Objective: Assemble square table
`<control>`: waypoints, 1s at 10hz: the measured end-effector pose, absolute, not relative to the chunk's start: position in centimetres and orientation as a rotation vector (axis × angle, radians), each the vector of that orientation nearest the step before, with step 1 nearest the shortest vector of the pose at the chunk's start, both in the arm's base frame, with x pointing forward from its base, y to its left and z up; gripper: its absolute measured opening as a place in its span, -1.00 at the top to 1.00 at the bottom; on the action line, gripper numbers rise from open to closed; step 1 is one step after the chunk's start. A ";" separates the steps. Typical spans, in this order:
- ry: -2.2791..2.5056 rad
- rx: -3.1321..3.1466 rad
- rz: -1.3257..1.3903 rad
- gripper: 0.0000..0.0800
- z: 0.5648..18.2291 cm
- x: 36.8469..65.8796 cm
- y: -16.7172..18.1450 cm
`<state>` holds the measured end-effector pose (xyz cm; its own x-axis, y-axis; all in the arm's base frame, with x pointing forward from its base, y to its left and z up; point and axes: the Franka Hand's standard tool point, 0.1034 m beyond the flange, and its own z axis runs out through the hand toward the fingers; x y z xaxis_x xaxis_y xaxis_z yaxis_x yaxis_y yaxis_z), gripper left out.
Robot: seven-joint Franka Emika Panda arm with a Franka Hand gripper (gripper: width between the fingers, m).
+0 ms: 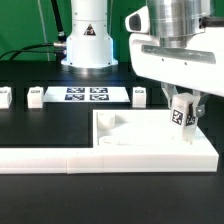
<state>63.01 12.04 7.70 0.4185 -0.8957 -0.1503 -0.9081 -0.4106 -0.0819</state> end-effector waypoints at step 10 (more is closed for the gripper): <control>0.654 -2.900 0.037 -0.62 7.9 63.1 13.2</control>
Offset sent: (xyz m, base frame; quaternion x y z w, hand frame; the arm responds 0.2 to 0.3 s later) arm -0.0013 -0.0004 0.0015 -0.0118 0.0048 -0.1341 0.9909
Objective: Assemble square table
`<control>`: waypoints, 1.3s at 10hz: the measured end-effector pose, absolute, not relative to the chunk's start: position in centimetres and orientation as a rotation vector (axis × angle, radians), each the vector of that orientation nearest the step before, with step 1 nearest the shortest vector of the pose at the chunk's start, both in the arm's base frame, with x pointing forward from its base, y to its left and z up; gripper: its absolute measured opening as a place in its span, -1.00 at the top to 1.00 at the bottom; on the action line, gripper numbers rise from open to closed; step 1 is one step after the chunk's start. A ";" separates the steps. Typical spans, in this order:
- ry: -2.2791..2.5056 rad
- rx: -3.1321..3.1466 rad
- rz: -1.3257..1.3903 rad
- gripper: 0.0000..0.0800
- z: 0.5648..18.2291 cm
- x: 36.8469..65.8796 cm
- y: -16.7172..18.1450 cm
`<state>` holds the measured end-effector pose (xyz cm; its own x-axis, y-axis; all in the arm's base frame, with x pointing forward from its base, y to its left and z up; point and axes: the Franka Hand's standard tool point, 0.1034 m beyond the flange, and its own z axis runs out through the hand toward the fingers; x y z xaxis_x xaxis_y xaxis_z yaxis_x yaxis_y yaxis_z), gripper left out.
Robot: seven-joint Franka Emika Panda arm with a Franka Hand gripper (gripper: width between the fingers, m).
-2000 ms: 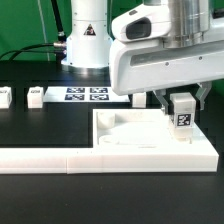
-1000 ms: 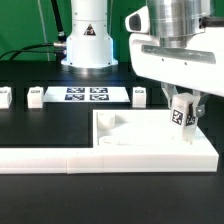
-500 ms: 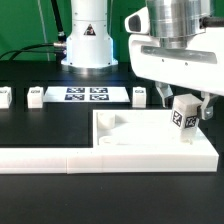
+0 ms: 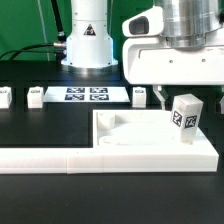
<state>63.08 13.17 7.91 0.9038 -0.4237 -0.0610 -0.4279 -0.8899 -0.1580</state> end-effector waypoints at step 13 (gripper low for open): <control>-0.329 -3.011 -0.063 0.27 8.5 64.1 11.8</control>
Offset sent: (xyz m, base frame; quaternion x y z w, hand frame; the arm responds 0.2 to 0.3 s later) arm 0.0088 -0.0080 0.0050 -0.0302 0.0117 -0.2263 0.9735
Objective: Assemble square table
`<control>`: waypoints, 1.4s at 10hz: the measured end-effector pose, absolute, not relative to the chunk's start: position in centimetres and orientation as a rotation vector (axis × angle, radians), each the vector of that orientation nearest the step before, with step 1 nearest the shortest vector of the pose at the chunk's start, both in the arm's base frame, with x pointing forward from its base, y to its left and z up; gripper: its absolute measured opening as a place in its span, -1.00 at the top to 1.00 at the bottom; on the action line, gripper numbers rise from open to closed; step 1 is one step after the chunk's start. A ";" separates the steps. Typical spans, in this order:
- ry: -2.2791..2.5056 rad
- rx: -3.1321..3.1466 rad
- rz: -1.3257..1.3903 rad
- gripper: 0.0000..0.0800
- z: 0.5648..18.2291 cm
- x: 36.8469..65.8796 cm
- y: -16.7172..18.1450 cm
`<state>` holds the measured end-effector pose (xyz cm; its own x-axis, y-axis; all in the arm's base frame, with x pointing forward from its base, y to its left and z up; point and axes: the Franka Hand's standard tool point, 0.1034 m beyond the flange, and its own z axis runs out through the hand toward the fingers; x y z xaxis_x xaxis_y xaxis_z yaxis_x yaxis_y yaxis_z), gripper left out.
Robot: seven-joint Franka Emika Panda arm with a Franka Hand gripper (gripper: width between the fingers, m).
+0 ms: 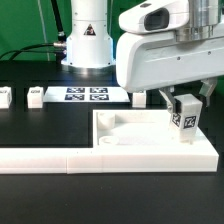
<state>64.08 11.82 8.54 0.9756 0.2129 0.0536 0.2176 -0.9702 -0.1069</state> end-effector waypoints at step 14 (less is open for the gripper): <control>1.491 -2.625 -0.032 0.26 8.4 63.2 10.8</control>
Offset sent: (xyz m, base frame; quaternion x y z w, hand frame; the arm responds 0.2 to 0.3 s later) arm -0.0081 -0.0074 -0.0002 0.0176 0.0206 0.1770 0.9838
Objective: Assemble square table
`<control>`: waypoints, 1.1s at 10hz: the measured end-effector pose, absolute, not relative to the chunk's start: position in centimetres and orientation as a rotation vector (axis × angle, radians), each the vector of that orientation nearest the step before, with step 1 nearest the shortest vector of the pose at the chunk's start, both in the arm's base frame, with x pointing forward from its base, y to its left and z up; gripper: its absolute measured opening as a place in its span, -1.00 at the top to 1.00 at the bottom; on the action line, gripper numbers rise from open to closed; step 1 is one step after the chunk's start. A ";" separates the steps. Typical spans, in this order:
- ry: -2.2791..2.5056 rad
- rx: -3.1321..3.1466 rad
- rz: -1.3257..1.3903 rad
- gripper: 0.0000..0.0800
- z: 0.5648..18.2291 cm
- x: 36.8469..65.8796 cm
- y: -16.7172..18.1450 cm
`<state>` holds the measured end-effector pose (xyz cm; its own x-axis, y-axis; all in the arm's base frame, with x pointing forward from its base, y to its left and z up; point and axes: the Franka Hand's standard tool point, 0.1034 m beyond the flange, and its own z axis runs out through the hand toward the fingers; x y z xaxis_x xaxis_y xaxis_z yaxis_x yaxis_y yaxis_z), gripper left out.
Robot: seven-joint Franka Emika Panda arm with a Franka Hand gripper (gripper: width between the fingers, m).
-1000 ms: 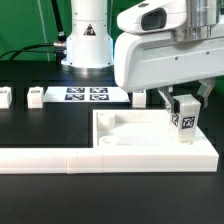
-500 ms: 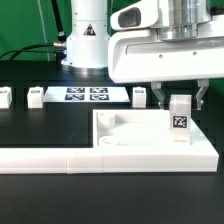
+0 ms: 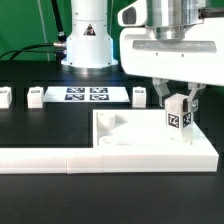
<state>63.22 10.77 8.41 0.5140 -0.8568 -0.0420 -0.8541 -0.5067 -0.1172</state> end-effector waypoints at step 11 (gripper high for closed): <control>0.802 -2.909 -0.064 -0.62 8.2 63.1 11.2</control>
Offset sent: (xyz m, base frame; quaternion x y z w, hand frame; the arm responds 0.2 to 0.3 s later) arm 0.0000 0.0000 0.0000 0.0000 0.0000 0.0650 0.9979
